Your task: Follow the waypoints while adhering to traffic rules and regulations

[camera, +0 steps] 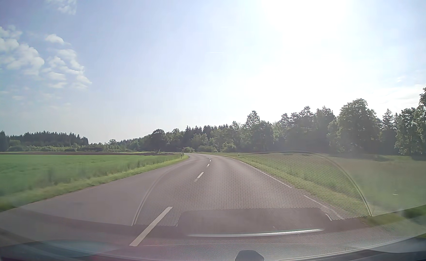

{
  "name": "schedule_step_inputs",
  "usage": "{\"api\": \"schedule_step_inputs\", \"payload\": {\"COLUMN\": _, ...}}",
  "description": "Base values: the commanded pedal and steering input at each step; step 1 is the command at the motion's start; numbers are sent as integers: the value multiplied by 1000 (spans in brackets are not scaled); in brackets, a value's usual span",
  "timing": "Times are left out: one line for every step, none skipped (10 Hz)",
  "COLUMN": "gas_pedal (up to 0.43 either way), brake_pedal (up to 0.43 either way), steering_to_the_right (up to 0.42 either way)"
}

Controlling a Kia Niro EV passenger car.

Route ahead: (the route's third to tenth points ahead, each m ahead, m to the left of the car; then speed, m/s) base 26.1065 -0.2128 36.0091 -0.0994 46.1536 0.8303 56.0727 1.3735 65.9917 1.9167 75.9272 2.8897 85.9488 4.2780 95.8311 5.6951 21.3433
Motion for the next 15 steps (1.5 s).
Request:
{"api": "schedule_step_inputs", "payload": {"gas_pedal": 157, "brake_pedal": 0, "steering_to_the_right": -5}}
{"api": "schedule_step_inputs", "payload": {"gas_pedal": 157, "brake_pedal": 0, "steering_to_the_right": -5}}
{"api": "schedule_step_inputs", "payload": {"gas_pedal": 157, "brake_pedal": 0, "steering_to_the_right": -5}}
{"api": "schedule_step_inputs", "payload": {"gas_pedal": 157, "brake_pedal": 0, "steering_to_the_right": -6}}
{"api": "schedule_step_inputs", "payload": {"gas_pedal": 138, "brake_pedal": 0, "steering_to_the_right": -7}}
{"api": "schedule_step_inputs", "payload": {"gas_pedal": 130, "brake_pedal": 0, "steering_to_the_right": -8}}
{"api": "schedule_step_inputs", "payload": {"gas_pedal": 130, "brake_pedal": 0, "steering_to_the_right": -9}}
{"api": "schedule_step_inputs", "payload": {"gas_pedal": 130, "brake_pedal": 0, "steering_to_the_right": -10}}
{"api": "schedule_step_inputs", "payload": {"gas_pedal": 130, "brake_pedal": 0, "steering_to_the_right": -10}}
{"api": "schedule_step_inputs", "payload": {"gas_pedal": 130, "brake_pedal": 0, "steering_to_the_right": -10}}
{"api": "schedule_step_inputs", "payload": {"gas_pedal": 138, "brake_pedal": 0, "steering_to_the_right": -11}}
{"api": "schedule_step_inputs", "payload": {"gas_pedal": 138, "brake_pedal": 0, "steering_to_the_right": -11}}
{"api": "schedule_step_inputs", "payload": {"gas_pedal": 138, "brake_pedal": 0, "steering_to_the_right": -12}}
{"api": "schedule_step_inputs", "payload": {"gas_pedal": 138, "brake_pedal": 0, "steering_to_the_right": -12}}
{"api": "schedule_step_inputs", "payload": {"gas_pedal": 138, "brake_pedal": 0, "steering_to_the_right": -12}}
